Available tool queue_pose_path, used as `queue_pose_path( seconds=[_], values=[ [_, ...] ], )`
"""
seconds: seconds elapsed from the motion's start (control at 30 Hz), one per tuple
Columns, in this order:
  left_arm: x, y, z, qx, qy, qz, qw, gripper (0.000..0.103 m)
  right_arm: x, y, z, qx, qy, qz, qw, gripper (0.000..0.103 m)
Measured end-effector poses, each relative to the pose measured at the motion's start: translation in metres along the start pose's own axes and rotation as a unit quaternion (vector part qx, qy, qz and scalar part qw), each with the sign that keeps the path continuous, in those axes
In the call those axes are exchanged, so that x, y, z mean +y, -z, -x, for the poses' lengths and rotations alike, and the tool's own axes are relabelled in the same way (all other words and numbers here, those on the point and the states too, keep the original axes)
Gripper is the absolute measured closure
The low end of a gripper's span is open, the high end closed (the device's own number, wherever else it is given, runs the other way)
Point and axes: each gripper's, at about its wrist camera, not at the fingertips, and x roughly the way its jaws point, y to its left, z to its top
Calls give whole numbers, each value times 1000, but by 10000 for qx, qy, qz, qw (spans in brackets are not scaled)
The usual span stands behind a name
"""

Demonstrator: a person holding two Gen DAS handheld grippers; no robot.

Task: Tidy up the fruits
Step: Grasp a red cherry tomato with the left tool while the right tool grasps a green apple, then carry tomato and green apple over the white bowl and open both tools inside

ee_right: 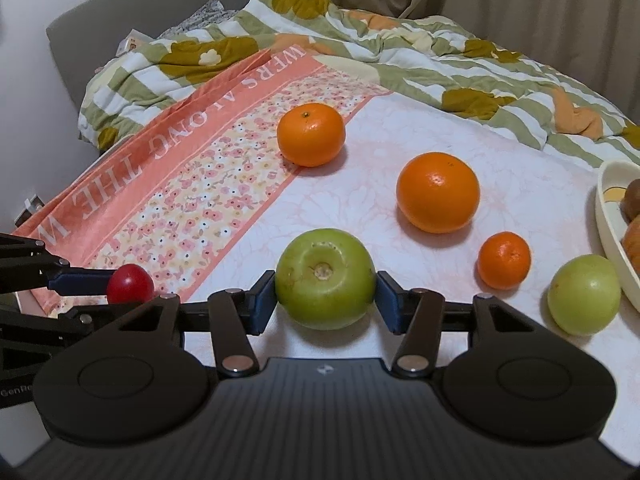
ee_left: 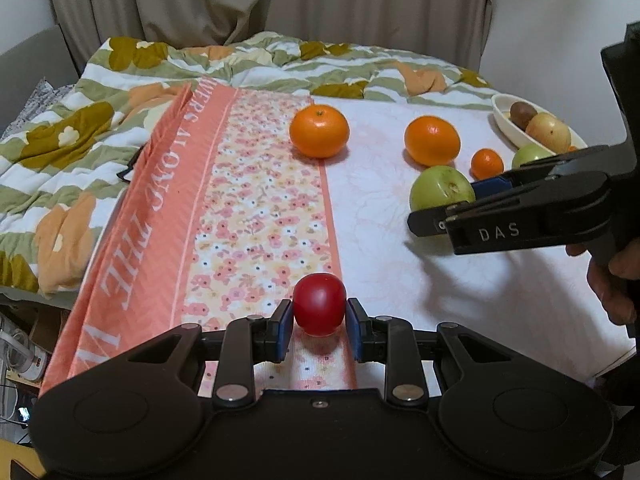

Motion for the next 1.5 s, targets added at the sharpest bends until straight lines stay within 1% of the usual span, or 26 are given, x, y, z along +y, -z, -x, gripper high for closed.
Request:
queue_pose_path(
  seconds=[0.23, 0.37, 0.57, 0.77, 0.93, 1.07, 1.27, 1.5],
  values=[
    [-6, -8, 21, -305, -9, -15, 9995, 72, -6, 3, 29, -160, 135, -133, 9997, 35],
    [-11, -17, 35, -511, 69, -30, 9987, 72, -11, 5, 52, -288, 272, -221, 9990, 35],
    [-22, -36, 52, -775, 256, -134, 9966, 72, -26, 11, 94, -402, 679, -562, 9953, 35],
    [-41, -58, 62, -975, 506, -282, 9935, 72, -54, 22, 135, -415, 1142, -1007, 9875, 35],
    [-71, -78, 62, -1168, 648, -407, 9902, 72, -89, 33, 165, -455, 1450, -1216, 9809, 35],
    [-105, -94, 61, -1320, 667, -449, 9880, 72, -122, 38, 183, -463, 1542, -1261, 9789, 35],
    [-152, -121, 53, -1448, 595, -316, 9872, 72, -180, 40, 203, -507, 1490, -1185, 9804, 35],
    [-204, -156, 31, -1507, 506, -166, 9871, 72, -243, 32, 208, -584, 1344, -1017, 9840, 35]
  ],
)
